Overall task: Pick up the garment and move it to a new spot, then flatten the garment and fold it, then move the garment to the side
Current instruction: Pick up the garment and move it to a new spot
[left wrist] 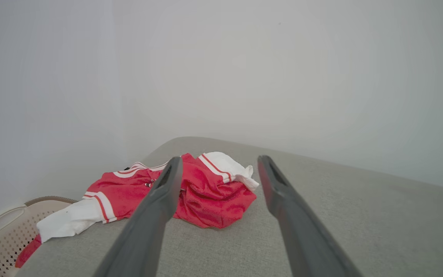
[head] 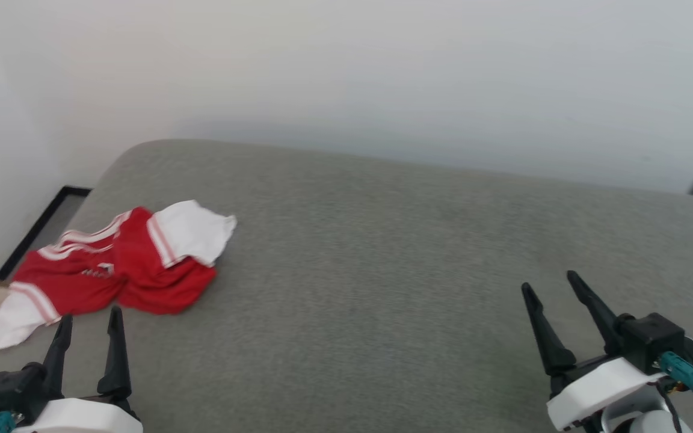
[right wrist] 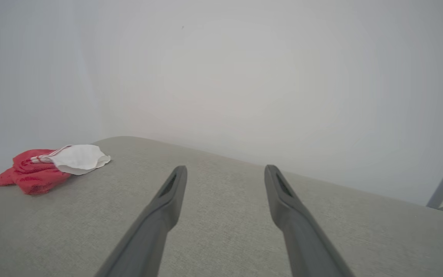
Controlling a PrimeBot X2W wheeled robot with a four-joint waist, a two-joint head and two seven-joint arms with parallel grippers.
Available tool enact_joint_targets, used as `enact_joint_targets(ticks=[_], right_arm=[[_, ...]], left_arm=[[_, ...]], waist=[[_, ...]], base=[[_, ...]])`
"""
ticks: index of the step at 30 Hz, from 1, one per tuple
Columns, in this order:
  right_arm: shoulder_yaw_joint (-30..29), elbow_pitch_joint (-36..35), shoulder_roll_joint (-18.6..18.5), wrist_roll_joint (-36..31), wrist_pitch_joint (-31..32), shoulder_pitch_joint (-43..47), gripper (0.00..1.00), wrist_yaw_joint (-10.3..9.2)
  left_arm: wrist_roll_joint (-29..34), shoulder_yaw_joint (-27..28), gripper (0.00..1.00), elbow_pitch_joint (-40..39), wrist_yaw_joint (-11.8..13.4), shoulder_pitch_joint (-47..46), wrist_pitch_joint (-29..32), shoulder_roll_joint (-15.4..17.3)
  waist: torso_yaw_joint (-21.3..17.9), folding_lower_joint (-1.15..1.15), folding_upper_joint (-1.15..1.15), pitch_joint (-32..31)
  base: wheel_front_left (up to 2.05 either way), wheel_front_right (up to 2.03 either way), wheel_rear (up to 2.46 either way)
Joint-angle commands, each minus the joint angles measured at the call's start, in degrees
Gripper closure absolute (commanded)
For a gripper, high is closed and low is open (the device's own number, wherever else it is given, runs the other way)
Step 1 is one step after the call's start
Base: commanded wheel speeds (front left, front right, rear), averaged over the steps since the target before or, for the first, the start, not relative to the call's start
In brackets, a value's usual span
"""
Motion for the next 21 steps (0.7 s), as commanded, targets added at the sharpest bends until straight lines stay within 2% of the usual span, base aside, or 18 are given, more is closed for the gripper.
enact_joint_targets(ticks=[1,10,21], right_arm=[[0.5,0.5,-0.1,0.6,-0.3,-0.7,0.00,0.00],[5.6,3.5,-0.5,1.1,-1.0,-3.4,0.00,-0.01],[6.8,4.7,-1.2,1.2,-1.5,-4.8,0.00,-0.01]], left_arm=[[-0.6,0.2,0.00,0.3,0.2,-0.4,-0.1,0.2],[-0.8,1.6,0.00,0.7,1.8,-0.1,-0.1,-0.1],[-3.0,2.8,0.00,1.4,2.6,-1.0,0.3,-0.6]], waist=[[2.9,0.00,0.00,-0.2],[9.8,0.00,0.00,-0.3],[12.0,0.00,0.00,0.3]], base=[[0.00,0.00,0.00],[0.00,0.00,0.00],[0.00,0.00,0.00]])
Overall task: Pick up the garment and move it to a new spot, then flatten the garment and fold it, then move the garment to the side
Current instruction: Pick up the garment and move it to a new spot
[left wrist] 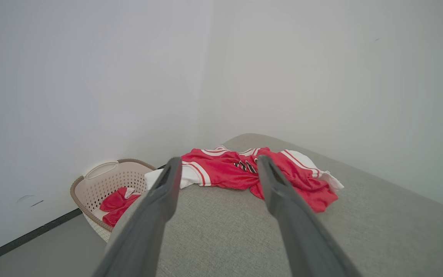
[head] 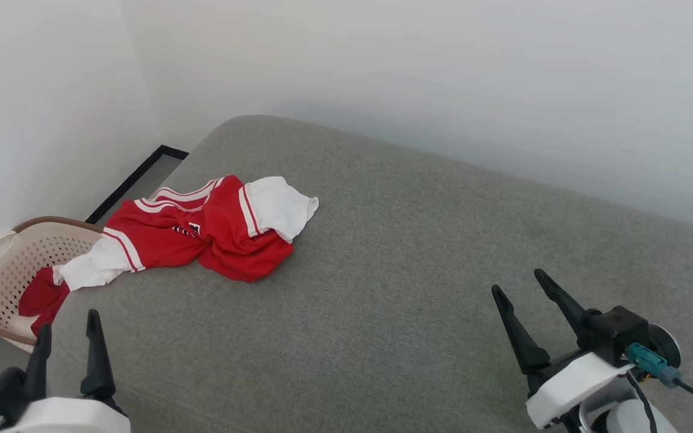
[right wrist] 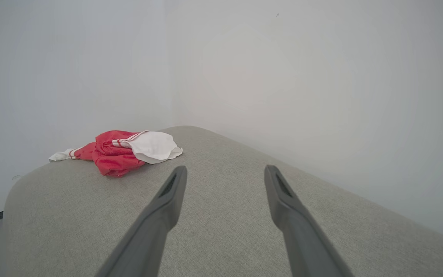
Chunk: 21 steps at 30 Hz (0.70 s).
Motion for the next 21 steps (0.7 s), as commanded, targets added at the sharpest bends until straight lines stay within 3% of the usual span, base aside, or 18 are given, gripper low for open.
enact_joint_targets(ticks=[1,6,13,21], right_arm=[[-0.1,0.0,-0.3,0.1,-0.3,-0.7,0.00,-0.02],[-1.0,-0.2,-1.0,-0.3,-0.2,-0.9,0.00,-0.02],[-2.7,-2.0,-1.7,-0.5,0.4,-1.0,0.00,-0.02],[-3.7,-7.0,-3.3,-1.7,2.4,-3.5,0.00,-0.02]], left_arm=[[-0.5,0.2,0.00,0.3,-0.1,-1.4,-0.1,0.4],[-1.9,-0.2,0.00,2.1,-1.4,-5.2,0.3,1.4],[-2.5,-1.9,0.00,8.4,-3.3,-14.6,2.0,5.2],[-5.5,-3.9,0.00,22.3,-4.6,-29.0,4.5,9.8]], waist=[[-0.2,0.00,0.00,0.3],[-2.0,0.00,0.00,1.6],[-6.9,0.00,0.00,4.2],[-13.8,0.00,0.00,11.3]], base=[[0.00,0.00,0.00],[0.00,0.00,0.00],[0.00,0.00,0.00],[0.00,0.00,0.00]])
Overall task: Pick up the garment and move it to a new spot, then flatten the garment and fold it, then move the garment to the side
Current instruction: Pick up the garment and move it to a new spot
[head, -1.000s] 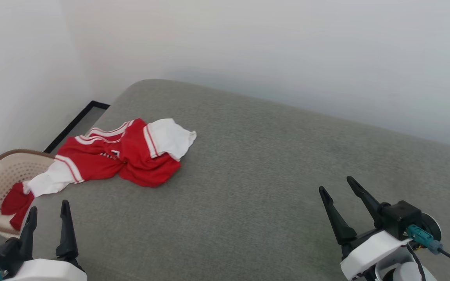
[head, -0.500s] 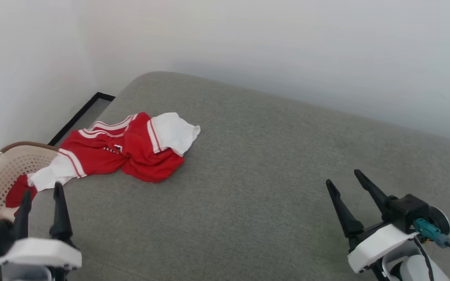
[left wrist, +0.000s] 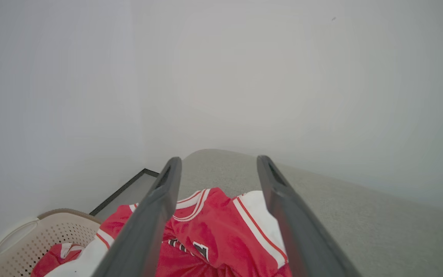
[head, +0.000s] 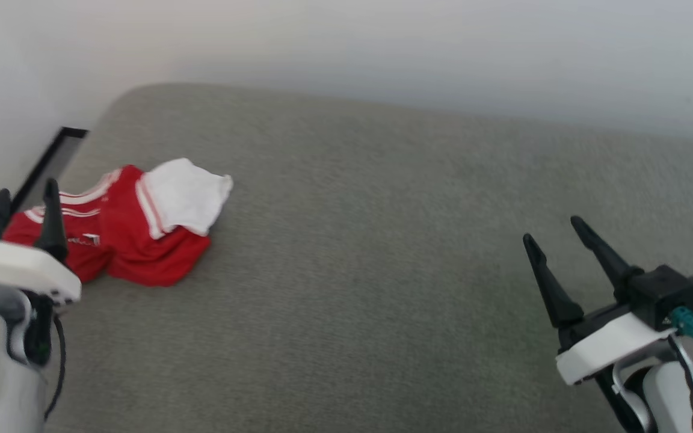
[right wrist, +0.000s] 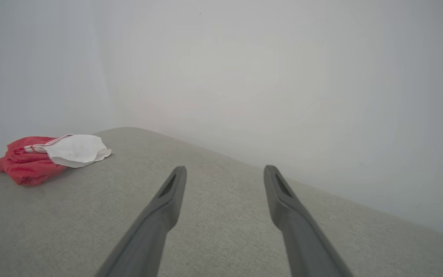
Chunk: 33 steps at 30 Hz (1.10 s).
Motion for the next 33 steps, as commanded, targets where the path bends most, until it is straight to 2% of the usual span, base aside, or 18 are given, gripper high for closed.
enact_joint_targets(ticks=[1,9,13,15,16,18,26,32,33], right_arm=[[-0.1,-1.0,-0.6,-0.3,0.6,-1.2,0.00,-0.02],[-0.7,-4.9,-2.2,0.8,2.7,-3.1,0.00,-0.02],[-1.2,-6.2,-3.0,1.0,3.7,-3.5,0.00,-0.02],[-1.4,-7.0,-3.5,0.9,4.3,-3.8,0.00,-0.02],[-1.4,-7.0,-3.5,0.9,4.3,-3.8,0.00,-0.02],[-1.7,-7.7,-3.8,0.8,5.0,-3.8,0.00,-0.02],[-2.4,-9.4,-4.1,1.0,6.3,-3.4,0.00,-0.02],[-2.7,-9.6,-3.8,1.0,7.0,-4.0,0.00,-0.02],[-2.7,-9.5,-3.8,1.0,7.1,-4.0,0.00,-0.02]], left_arm=[[-1.0,-0.7,0.00,3.2,-0.2,-2.8,1.2,0.7],[-3.4,-3.9,0.00,19.8,-0.4,-14.5,10.1,3.7],[-3.8,-5.3,0.00,26.9,-0.4,-18.7,16.1,4.0],[-3.9,-5.7,0.00,30.4,0.5,-20.8,19.6,3.9],[-3.9,-5.7,0.00,30.4,0.5,-20.8,19.6,3.9],[-4.5,-6.2,0.00,34.6,0.3,-22.5,24.6,3.1],[-5.0,-7.1,0.00,39.9,3.3,-20.4,35.9,0.1],[-5.4,-8.0,0.00,40.7,3.3,-19.9,40.7,-0.8],[-5.1,-8.3,0.65,40.7,3.0,-20.5,40.7,-0.4]], waist=[[-4.1,0.00,0.00,4.5],[-8.9,0.00,0.00,11.3],[-10.0,0.00,0.00,13.9],[-10.4,0.00,0.00,14.9],[-10.4,0.00,0.00,14.9],[-10.8,0.00,0.00,16.1],[-10.8,0.00,0.00,17.7],[-10.3,0.00,0.00,17.9],[-10.1,0.00,0.00,17.8]], base=[[0.00,0.00,0.00],[0.00,0.00,0.00],[0.00,0.00,0.00],[0.00,0.00,0.00],[0.00,0.00,0.00],[0.00,0.00,0.00],[0.00,0.00,0.00],[0.00,0.00,0.00],[0.00,0.00,0.00]])
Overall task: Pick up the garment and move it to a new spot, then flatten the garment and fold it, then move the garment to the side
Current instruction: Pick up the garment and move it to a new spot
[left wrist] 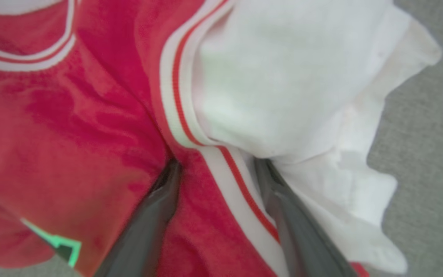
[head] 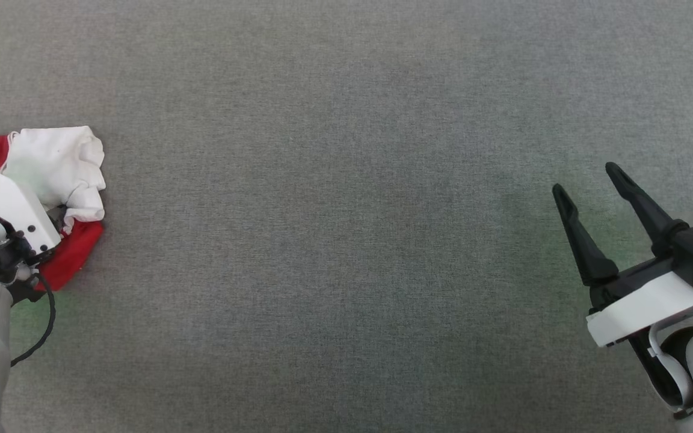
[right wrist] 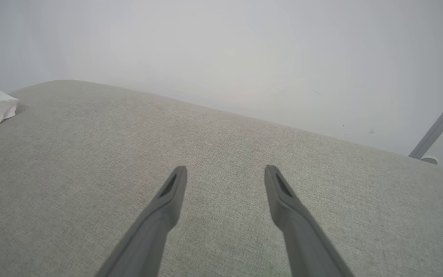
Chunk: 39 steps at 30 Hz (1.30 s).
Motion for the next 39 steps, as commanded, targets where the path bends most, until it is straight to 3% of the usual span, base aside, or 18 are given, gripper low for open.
enact_joint_targets(ticks=[1,10,20,31,39], right_arm=[[-0.1,0.0,0.3,0.2,0.2,-0.6,0.00,-0.02],[-2.0,0.8,1.3,0.2,-0.8,0.9,0.00,-0.02],[-5.1,0.3,3.5,-0.2,-0.7,3.8,0.00,-0.02],[-7.2,-0.6,6.2,-0.9,-0.9,5.5,0.00,-0.02],[-9.1,0.1,7.8,-1.3,-1.9,6.5,0.00,-0.02]], left_arm=[[0.3,-1.3,1.00,4.2,-0.1,5.3,2.6,-3.7],[2.5,-3.1,1.00,-2.0,-2.1,-2.9,-6.4,1.4],[4.8,-7.6,1.00,-10.4,-3.3,-5.8,-11.5,4.1],[2.3,-12.9,1.00,-27.5,-3.5,-4.5,-6.2,6.5],[-1.5,-16.1,1.00,-43.4,-3.5,-1.3,1.6,8.5]], waist=[[0.2,0.00,0.00,-0.2],[2.0,0.00,0.00,-3.4],[4.8,0.00,0.00,-8.9],[6.4,0.00,0.00,-13.6],[3.7,0.00,0.00,-16.2]], base=[[0.00,0.00,0.00],[0.00,0.00,0.00],[0.00,0.00,0.00],[0.00,0.00,0.00],[0.00,0.00,0.00]])
